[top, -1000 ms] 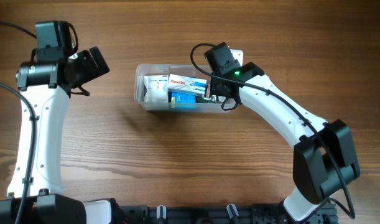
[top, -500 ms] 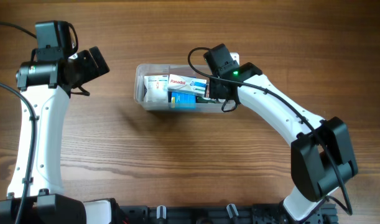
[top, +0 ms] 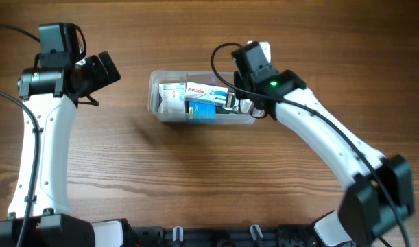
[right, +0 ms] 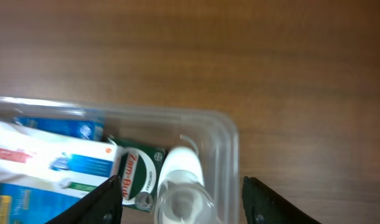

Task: Pack container

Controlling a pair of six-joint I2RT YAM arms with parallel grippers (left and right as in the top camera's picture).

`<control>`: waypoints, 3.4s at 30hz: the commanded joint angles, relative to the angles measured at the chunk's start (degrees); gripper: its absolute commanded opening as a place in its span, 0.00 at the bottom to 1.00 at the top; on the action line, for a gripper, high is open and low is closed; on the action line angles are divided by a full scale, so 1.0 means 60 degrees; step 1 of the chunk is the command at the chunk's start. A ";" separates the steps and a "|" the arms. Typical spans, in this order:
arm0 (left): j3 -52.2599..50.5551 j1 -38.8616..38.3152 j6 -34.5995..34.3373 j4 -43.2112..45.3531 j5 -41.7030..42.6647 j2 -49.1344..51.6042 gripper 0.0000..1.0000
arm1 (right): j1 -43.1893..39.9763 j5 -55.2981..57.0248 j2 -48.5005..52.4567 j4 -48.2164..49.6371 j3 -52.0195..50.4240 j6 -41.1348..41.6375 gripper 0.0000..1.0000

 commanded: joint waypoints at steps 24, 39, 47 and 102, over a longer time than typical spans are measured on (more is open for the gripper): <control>0.0044 0.0036 0.0120 0.0015 0.0076 -0.0069 1.00 | -0.0004 -0.2240 -1.2360 -0.5064 0.0073 -0.0892 1.00; 0.0044 0.0036 0.0120 0.0015 0.0076 -0.0069 1.00 | -0.0004 -0.4725 -1.6039 -0.5737 0.0146 -0.2113 1.00; 0.0044 0.0036 0.0120 0.0015 0.0076 -0.0069 1.00 | -0.0004 -0.4386 -1.6039 -0.6000 0.0146 -0.1453 1.00; 0.0044 0.0036 0.0120 0.0015 0.0076 -0.0069 1.00 | -0.3807 -0.5778 -1.6054 0.6710 -1.2673 -0.4579 1.00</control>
